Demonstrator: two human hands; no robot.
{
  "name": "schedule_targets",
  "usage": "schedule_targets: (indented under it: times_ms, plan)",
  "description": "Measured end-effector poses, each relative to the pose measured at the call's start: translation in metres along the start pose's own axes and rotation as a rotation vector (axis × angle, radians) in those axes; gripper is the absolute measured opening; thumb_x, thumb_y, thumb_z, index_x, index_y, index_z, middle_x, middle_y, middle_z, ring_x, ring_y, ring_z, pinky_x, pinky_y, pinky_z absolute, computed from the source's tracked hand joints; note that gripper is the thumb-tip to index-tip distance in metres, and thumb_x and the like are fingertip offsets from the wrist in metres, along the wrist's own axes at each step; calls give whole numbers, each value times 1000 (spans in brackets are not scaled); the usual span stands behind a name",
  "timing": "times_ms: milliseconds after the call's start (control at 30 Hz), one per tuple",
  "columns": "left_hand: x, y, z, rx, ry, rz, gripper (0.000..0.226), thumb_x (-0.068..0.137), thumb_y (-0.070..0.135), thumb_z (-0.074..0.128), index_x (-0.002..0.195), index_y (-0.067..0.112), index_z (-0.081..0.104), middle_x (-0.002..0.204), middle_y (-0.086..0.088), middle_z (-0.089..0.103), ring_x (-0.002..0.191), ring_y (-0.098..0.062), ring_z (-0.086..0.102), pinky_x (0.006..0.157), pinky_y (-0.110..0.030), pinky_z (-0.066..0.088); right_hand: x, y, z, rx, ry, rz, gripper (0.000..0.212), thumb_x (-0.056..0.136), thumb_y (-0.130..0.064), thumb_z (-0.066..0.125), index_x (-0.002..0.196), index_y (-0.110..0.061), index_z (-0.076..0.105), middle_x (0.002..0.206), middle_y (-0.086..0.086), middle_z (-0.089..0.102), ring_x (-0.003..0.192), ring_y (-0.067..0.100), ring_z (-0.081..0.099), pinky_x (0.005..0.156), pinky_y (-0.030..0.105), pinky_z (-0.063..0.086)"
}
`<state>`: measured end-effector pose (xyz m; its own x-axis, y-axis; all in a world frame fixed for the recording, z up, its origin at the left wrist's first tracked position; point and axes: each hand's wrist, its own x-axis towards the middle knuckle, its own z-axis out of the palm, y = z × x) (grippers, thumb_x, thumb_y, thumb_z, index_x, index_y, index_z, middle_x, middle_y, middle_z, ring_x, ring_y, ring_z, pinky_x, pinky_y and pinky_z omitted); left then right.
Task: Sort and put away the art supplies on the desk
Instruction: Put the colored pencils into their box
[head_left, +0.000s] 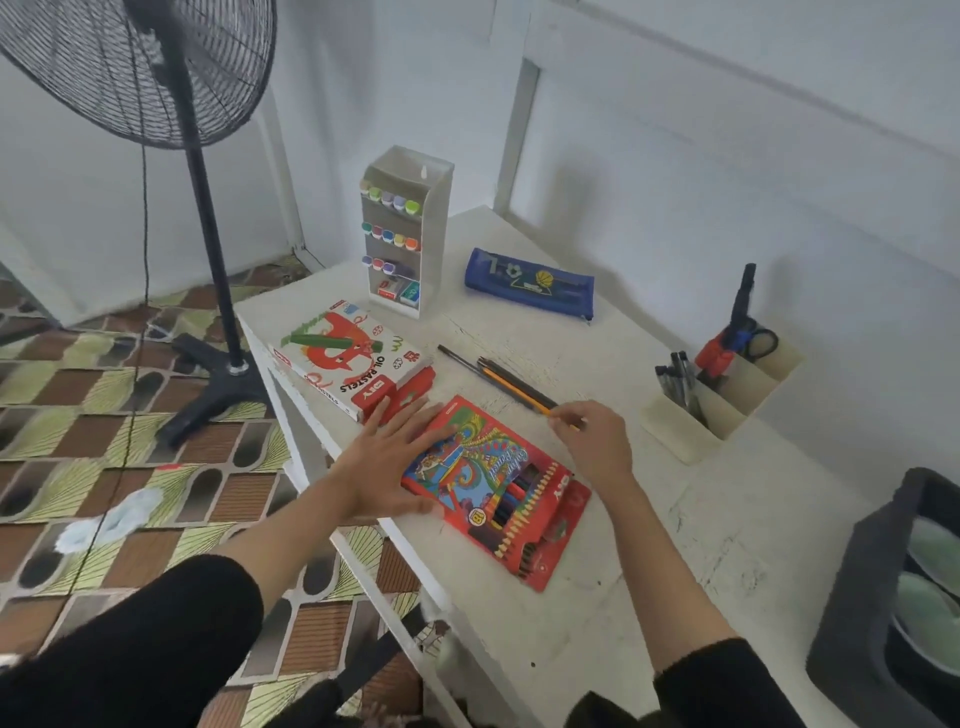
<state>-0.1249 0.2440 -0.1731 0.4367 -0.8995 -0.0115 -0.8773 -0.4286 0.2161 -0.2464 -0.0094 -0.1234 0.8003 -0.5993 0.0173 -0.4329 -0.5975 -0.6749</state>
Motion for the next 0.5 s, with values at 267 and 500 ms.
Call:
schedule_targets:
  times_ms: [267,500]
  plan:
    - [-8,15,0,-67,24,-153,83,67,83,33,132,67,-16,154,17,-6,140,-9,-27,104,-42,-35,44,-25,33,-380,-107,-209,13,88,-24,60,99,-17,64,96,1,58,86,19,57,64,27,42]
    - [-5,27,-3,-89,-37,-263,92,59,75,34,141,52,0,154,20,-10,132,-5,-38,93,-40,-43,36,-18,30,-425,-109,-193,13,90,-21,56,91,-11,64,93,4,61,78,19,57,59,27,41]
